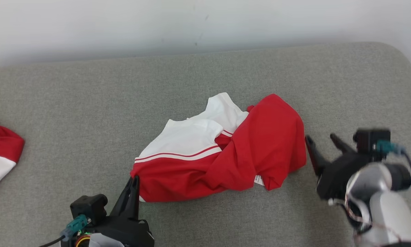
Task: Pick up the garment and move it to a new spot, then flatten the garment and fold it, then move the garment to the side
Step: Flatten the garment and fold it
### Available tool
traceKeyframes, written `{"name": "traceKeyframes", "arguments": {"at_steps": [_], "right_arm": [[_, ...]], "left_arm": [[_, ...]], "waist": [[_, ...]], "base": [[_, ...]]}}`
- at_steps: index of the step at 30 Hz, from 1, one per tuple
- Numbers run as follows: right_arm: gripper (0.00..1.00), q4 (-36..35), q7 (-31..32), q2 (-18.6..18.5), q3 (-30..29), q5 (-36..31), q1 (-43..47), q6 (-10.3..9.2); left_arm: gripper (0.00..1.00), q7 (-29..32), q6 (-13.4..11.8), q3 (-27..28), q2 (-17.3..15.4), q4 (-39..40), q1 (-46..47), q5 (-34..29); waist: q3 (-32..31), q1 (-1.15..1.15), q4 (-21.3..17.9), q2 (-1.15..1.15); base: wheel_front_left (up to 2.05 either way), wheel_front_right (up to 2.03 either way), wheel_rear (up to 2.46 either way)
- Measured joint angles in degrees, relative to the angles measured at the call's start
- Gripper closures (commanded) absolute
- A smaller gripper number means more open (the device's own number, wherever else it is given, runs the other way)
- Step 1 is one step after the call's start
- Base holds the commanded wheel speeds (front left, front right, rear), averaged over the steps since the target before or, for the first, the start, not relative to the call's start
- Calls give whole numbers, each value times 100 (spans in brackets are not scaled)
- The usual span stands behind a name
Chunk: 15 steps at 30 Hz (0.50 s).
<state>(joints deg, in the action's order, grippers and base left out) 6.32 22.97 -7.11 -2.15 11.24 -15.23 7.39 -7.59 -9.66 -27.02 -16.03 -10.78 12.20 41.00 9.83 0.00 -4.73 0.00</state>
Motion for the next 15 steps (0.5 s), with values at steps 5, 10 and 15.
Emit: {"name": "traceKeyframes", "arguments": {"at_steps": [5, 10, 15], "right_arm": [[0, 739, 853, -153, -54, 160, -1143, 0], [0, 1645, 1116, -355, -56, 272, -1905, 0], [0, 2257, 1126, -452, 176, 360, -2242, 0]], "left_arm": [[100, 3, 13, -31, -16, 38, 180, -38], [100, 37, 74, -98, 1, 90, 376, -71], [100, 40, 110, -137, 38, 74, 547, -122]], "waist": [[216, 0, 26, 0], [481, 0, 144, 0], [682, 1, 332, 1]], "base": [[0, 0, 0], [0, 0, 0], [0, 0, 0]]}}
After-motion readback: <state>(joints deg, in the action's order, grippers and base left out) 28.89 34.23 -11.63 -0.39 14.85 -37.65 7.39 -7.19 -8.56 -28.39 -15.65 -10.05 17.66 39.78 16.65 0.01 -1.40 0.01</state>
